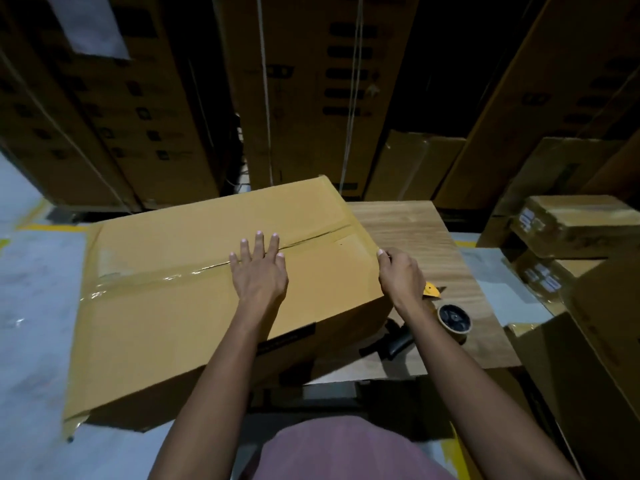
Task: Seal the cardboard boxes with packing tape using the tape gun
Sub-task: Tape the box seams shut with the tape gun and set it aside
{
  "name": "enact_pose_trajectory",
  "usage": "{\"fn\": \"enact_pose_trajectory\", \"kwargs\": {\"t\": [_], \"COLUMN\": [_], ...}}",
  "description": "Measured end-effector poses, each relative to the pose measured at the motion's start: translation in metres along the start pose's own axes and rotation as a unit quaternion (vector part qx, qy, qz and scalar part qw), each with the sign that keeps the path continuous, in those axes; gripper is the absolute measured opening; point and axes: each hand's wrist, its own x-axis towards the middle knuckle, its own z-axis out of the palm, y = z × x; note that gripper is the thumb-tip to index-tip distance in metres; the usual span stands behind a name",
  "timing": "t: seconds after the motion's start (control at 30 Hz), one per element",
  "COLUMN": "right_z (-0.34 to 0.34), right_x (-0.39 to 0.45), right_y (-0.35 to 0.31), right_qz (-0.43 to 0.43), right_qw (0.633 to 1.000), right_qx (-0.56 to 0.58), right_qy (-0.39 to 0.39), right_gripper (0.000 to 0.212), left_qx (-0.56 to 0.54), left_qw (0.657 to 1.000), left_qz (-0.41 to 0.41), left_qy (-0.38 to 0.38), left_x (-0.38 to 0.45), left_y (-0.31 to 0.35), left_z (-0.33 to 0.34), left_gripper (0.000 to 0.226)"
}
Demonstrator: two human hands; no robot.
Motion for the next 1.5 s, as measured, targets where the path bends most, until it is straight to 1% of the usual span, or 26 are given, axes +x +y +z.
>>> {"fn": "enact_pose_trajectory", "kwargs": {"t": [0.07, 0.17, 0.27, 0.3, 0.33, 0.37, 0.43, 0.53, 0.6, 0.67, 0.7, 0.77, 0.8, 0.87, 1.0, 1.07, 1.13, 1.17, 1.23, 1.3, 1.37, 1.43, 1.5], "right_z": [0.0, 0.002, 0.001, 0.002, 0.007, 0.013, 0.032, 0.06, 0.072, 0.078, 0.081, 0.088, 0.091, 0.099, 0.117, 0.128, 0.137, 0.14, 0.143, 0.144, 0.145, 0.148, 0.149], "right_x": [-0.001, -0.005, -0.014, -0.021, -0.03, -0.043, -0.078, -0.138, -0.173, -0.196, -0.205, -0.215, -0.219, -0.222, -0.231, -0.235, -0.239, -0.24, -0.242, -0.243, -0.243, -0.243, -0.244], "right_y": [-0.002, -0.005, -0.029, -0.043, -0.06, -0.077, -0.108, -0.148, -0.17, -0.183, -0.187, -0.194, -0.197, -0.206, -0.234, -0.249, -0.257, -0.257, -0.255, -0.252, -0.254, -0.257, -0.258], "right_qz": [0.002, 0.014, 0.042, 0.048, 0.045, 0.028, -0.044, -0.165, -0.242, -0.302, -0.319, -0.327, -0.322, -0.309, -0.275, -0.272, -0.28, -0.281, -0.278, -0.275, -0.27, -0.264, -0.26], "right_qw": [1.0, 1.0, 0.991, 0.985, 0.981, 0.978, 0.969, 0.937, 0.905, 0.88, 0.873, 0.869, 0.87, 0.877, 0.896, 0.899, 0.899, 0.9, 0.904, 0.907, 0.91, 0.912, 0.916], "right_qx": [-0.001, -0.016, -0.129, -0.165, -0.183, -0.187, -0.178, -0.179, -0.198, -0.204, -0.203, -0.206, -0.209, -0.209, -0.192, -0.198, -0.215, -0.222, -0.227, -0.227, -0.232, -0.237, -0.234], "right_qy": [-0.006, 0.009, 0.004, -0.015, -0.05, -0.088, -0.163, -0.249, -0.287, -0.304, -0.308, -0.31, -0.308, -0.302, -0.29, -0.28, -0.259, -0.247, -0.232, -0.223, -0.212, -0.204, -0.196], "right_gripper": [0.038, 0.038, 0.025, 0.028, 0.035, 0.041, 0.047, 0.065, 0.067, 0.065, 0.064, 0.064, 0.065, 0.064, 0.065, 0.067, 0.068, 0.068, 0.067, 0.067, 0.068, 0.068, 0.069], "left_qx": [-0.003, -0.003, -0.009, -0.009, -0.011, -0.013, -0.017, -0.021, -0.029, -0.053, -0.067, -0.095, -0.117, -0.164, -0.283, -0.324, -0.36, -0.388, -0.449, -0.484, -0.478, -0.432, -0.359], "left_qw": [0.999, 0.994, 0.987, 0.985, 0.984, 0.983, 0.982, 0.979, 0.978, 0.974, 0.968, 0.947, 0.936, 0.924, 0.905, 0.905, 0.91, 0.907, 0.89, 0.874, 0.878, 0.902, 0.932], "left_qz": [-0.052, -0.11, -0.158, -0.166, -0.171, -0.173, -0.179, -0.19, -0.185, -0.168, -0.173, -0.209, -0.226, -0.234, -0.212, -0.173, -0.11, -0.083, -0.056, -0.038, -0.007, 0.023, 0.046], "left_qy": [0.011, 0.025, 0.039, 0.049, 0.058, 0.061, 0.059, 0.071, 0.093, 0.141, 0.17, 0.226, 0.244, 0.255, 0.236, 0.215, 0.175, 0.139, 0.06, 0.003, -0.014, -0.016, -0.006], "left_x": [-0.016, -0.043, -0.077, -0.088, -0.095, -0.101, -0.112, -0.124, -0.131, -0.138, -0.142, -0.151, -0.156, -0.163, -0.174, -0.183, -0.193, -0.198, -0.204, -0.21, -0.211, -0.209, -0.203], "left_y": [-0.025, -0.063, -0.094, -0.102, -0.111, -0.117, -0.127, -0.136, -0.144, -0.151, -0.158, -0.173, -0.18, -0.19, -0.205, -0.22, -0.241, -0.253, -0.276, -0.291, -0.301, -0.308, -0.313], "left_z": [-0.004, -0.012, -0.017, -0.018, -0.02, -0.021, -0.023, -0.025, -0.028, -0.027, -0.027, -0.026, -0.026, -0.026, -0.036, -0.045, -0.048, -0.047, -0.04, -0.032, -0.027, -0.026, -0.023], "left_gripper": [0.055, 0.055, 0.055, 0.056, 0.056, 0.056, 0.057, 0.057, 0.056, 0.052, 0.049, 0.045, 0.044, 0.043, 0.038, 0.04, 0.054, 0.065, 0.085, 0.092, 0.092, 0.09, 0.089]}}
